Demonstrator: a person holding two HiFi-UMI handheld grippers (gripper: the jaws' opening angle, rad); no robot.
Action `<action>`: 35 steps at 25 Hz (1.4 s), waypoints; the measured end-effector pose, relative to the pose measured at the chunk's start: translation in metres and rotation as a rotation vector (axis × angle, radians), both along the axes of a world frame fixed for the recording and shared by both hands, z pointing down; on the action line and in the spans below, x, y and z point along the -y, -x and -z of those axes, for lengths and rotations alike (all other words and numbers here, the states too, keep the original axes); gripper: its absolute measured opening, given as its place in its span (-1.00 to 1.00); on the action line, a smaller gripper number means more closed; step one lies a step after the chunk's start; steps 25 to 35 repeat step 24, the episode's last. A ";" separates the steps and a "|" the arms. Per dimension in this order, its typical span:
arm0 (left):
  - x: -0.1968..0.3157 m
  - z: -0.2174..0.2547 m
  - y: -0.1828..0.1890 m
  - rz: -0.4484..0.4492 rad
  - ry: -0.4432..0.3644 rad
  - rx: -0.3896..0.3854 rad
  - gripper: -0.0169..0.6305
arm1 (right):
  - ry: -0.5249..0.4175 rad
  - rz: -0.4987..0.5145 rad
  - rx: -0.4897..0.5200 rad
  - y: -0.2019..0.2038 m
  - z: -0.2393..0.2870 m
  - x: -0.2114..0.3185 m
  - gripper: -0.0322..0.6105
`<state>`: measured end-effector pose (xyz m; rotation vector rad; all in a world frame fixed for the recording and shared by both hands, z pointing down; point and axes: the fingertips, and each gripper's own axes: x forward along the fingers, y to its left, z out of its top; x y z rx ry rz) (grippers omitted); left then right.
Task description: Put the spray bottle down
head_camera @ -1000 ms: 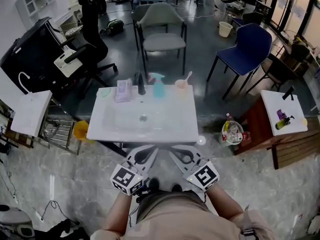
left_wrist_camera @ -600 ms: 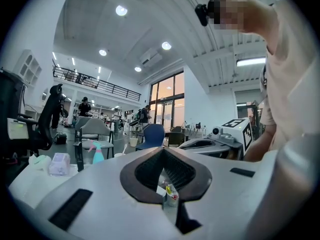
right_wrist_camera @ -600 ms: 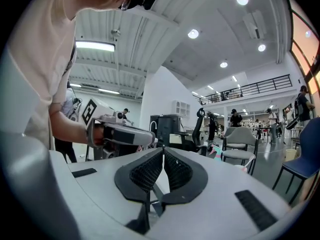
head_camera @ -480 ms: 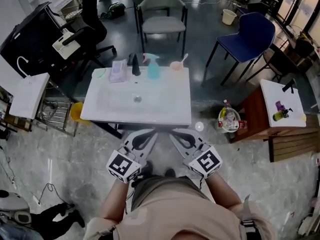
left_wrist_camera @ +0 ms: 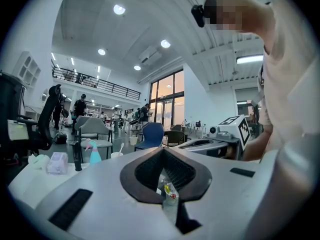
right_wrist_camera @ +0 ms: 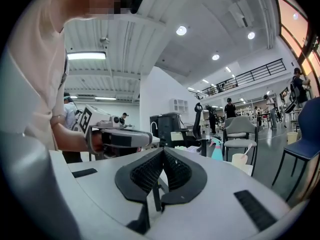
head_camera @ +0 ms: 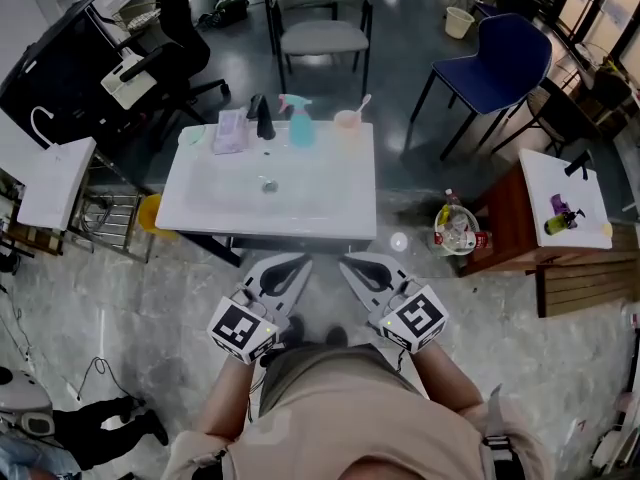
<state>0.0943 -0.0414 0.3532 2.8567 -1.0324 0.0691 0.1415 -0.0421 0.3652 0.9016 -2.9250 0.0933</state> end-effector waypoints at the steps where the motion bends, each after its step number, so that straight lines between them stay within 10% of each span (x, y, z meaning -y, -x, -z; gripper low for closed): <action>1: 0.000 0.000 -0.001 -0.004 0.003 0.002 -0.92 | 0.003 -0.001 0.000 -0.001 -0.001 -0.001 -0.83; 35: 0.047 0.017 0.070 0.035 -0.016 -0.040 -0.92 | -0.034 0.021 -0.070 0.041 -0.003 0.016 -0.83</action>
